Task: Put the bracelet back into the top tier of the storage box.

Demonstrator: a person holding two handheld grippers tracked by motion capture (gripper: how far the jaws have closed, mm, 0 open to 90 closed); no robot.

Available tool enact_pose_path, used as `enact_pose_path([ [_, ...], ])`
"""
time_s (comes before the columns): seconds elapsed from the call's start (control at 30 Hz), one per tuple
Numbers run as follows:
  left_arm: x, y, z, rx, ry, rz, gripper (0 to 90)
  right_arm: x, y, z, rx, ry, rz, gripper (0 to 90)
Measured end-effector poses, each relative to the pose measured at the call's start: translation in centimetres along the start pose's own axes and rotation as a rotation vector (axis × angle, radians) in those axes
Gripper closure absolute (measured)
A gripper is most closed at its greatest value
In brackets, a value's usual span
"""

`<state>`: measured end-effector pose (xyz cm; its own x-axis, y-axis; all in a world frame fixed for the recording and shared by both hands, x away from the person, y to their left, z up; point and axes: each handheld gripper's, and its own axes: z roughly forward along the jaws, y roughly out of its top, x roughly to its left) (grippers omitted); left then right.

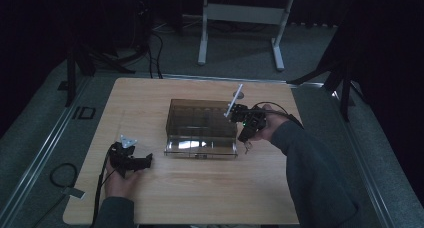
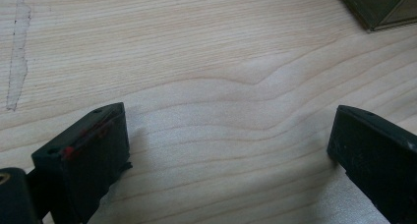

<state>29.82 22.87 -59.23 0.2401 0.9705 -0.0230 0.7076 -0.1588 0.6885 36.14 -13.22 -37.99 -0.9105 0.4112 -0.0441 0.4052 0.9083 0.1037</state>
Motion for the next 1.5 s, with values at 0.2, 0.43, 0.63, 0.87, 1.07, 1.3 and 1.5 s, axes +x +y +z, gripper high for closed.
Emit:
enact_pose_path([
  [0.2, 0.0, 0.0, 0.0, 0.0, 0.0, 0.0, 2.2, 0.2, 0.6, -0.2, -0.014, -0.002, -0.007, 81.9],
  [0.43, 0.0, 0.0, 0.0, 0.0, 0.0, 0.0, 2.2, 0.4, 1.2, -0.1, -0.027, 0.005, -0.014, 81.9],
  [0.63, 0.0, 0.0, 0.0, 0.0, 0.0, 0.0, 2.2, 0.7, 1.8, 0.1, -0.043, 0.014, -0.02, 81.9],
  [0.87, 0.0, 0.0, 0.0, 0.0, 0.0, 0.0, 2.2, 1.1, 2.7, 0.2, -0.062, 0.021, -0.033, 81.9],
  [1.07, 0.0, 0.0, 0.0, 0.0, 0.0, 0.0, 2.2, 1.1, 3.3, 0.8, -0.047, 0.021, -0.035, 81.9],
  [1.3, 0.0, 0.0, 0.0, 0.0, 0.0, 0.0, 2.2, 0.9, 3.7, 2.2, -0.022, 0.027, -0.025, 81.9],
  [1.5, 0.0, 0.0, 0.0, 0.0, 0.0, 0.0, 2.2, 1.0, 3.7, 3.5, -0.003, 0.022, -0.028, 81.8],
])
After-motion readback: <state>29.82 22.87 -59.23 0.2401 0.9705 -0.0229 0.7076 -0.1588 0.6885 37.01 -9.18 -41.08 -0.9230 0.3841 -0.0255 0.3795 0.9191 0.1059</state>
